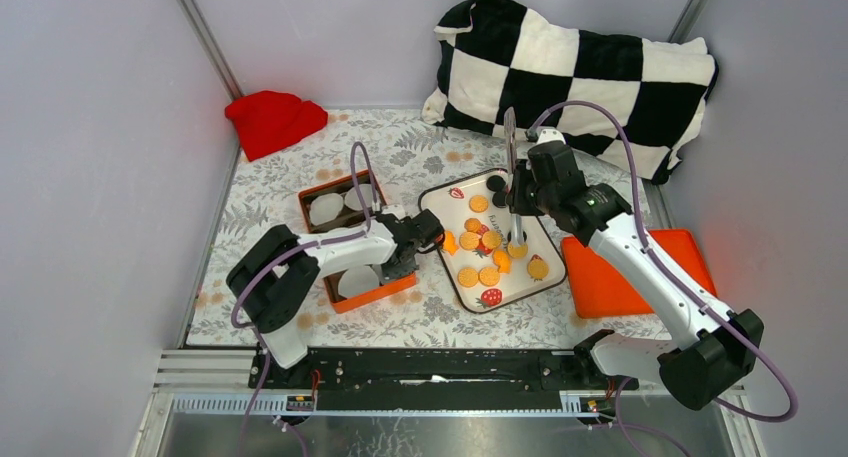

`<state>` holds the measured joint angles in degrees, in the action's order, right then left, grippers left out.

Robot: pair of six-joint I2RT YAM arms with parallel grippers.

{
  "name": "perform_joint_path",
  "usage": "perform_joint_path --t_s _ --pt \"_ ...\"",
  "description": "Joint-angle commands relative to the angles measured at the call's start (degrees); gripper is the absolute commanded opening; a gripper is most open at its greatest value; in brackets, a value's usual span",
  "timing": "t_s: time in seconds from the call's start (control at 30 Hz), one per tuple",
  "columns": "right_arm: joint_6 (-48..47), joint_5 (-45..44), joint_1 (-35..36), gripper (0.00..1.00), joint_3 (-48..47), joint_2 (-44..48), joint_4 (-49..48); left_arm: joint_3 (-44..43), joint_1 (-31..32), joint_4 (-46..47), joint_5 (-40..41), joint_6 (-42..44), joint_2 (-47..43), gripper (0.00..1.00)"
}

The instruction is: Pack the cookies

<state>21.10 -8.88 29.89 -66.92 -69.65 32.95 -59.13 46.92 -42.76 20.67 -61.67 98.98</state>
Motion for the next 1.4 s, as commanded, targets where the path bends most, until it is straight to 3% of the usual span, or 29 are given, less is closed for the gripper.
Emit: perform_joint_path --t_s 0.0,0.13,0.3,0.43,0.63,0.8,1.37 --pt "-0.63 -0.86 0.34 0.24 -3.98 -0.38 -1.09 1.57 1.57 2.24 -4.57 -1.19 -0.31 0.06" --pt "-1.27 0.19 0.35 0.24 -4.87 -0.88 0.22 -0.64 2.08 -0.79 -2.67 -1.16 -3.36 0.06" --pt "-1.94 3.09 0.59 0.24 -3.99 -0.78 3.1 -12.1 1.5 -12.42 7.25 -1.46 -10.0 0.1" --pt "-2.54 3.02 1.79 0.24 -2.38 -1.07 5.66 -18.91 -3.41 -10.88 7.79 3.03 -13.99 0.17" --pt "-1.85 3.04 4.13 0.3 0.53 -0.4 8.49 -20.39 -9.29 -3.88 4.5 10.26 -14.46 0.17" --pt "-0.16 2.93 5.68 0.51 3.09 0.92 9.64 -20.17 -9.56 -0.76 1.36 12.86 -11.79 0.17" --pt "1.8 0.72 6.76 0.51 7.98 -0.5 5.32 -14.37 -10.43 3.01 0.61 14.73 -13.77 0.17"
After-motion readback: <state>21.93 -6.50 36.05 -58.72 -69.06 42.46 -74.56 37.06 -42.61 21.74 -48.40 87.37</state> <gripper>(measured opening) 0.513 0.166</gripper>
